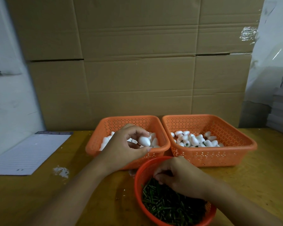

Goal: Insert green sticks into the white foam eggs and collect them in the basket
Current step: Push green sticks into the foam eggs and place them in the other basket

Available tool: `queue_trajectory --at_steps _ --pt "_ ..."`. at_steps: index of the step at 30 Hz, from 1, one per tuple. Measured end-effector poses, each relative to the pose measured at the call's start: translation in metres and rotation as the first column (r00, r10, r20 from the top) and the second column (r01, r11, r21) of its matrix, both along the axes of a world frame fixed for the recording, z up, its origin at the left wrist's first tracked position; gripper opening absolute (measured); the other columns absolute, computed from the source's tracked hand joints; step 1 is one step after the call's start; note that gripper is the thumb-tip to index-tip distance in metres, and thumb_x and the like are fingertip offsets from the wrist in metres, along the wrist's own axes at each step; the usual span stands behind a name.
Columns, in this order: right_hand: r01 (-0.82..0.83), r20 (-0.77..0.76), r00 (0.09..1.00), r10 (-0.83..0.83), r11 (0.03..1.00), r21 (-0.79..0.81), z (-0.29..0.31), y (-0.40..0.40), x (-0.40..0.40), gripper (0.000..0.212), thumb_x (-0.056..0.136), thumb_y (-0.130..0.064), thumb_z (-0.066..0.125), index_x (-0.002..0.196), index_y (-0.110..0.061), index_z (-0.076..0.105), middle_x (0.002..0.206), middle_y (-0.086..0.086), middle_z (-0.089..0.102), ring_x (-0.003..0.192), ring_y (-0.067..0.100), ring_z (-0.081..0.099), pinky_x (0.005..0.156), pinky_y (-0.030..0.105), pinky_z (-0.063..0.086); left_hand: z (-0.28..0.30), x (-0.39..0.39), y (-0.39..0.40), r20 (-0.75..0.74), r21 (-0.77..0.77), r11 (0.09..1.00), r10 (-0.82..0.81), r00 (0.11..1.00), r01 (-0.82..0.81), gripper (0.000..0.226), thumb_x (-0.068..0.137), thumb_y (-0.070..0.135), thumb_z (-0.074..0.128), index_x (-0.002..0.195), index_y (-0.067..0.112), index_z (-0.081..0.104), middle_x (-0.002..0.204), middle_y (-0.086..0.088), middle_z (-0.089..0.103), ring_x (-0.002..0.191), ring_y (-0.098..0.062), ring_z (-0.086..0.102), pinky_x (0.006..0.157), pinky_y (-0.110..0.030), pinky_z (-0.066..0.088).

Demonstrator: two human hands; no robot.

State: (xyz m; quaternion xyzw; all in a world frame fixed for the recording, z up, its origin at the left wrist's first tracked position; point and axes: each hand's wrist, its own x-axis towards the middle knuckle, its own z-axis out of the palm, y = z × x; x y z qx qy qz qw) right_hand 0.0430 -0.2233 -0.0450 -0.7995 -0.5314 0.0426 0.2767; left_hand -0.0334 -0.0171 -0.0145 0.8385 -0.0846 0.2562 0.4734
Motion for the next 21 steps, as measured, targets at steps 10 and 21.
queue_trajectory --at_steps 10,21 --pt "0.004 0.006 1.000 -0.004 1.000 -0.001 0.000 -0.002 0.002 0.011 0.092 -0.019 0.065 0.090 -0.024 0.075 0.081 -0.017 0.073 0.075 -0.004 0.067 0.069 0.009 0.046 0.003 0.000 -0.009 -0.030 -0.124 0.991 -0.060 0.998 0.056 0.013 0.097 0.023 0.062 0.108 0.022 0.070 0.087 0.000 0.075 0.078 -0.011 0.071 0.077 -0.026 0.057" --pt "-0.003 0.002 1.000 0.003 1.000 -0.005 0.000 -0.001 0.001 0.011 0.092 -0.018 0.065 0.090 -0.024 0.074 0.081 -0.018 0.072 0.076 -0.005 0.066 0.068 0.007 0.044 0.012 -0.006 -0.019 -0.187 -0.498 0.860 -0.234 0.954 0.113 0.038 0.107 0.021 0.040 0.098 0.017 0.077 0.066 -0.001 0.058 0.061 -0.010 0.057 0.062 -0.026 0.054"
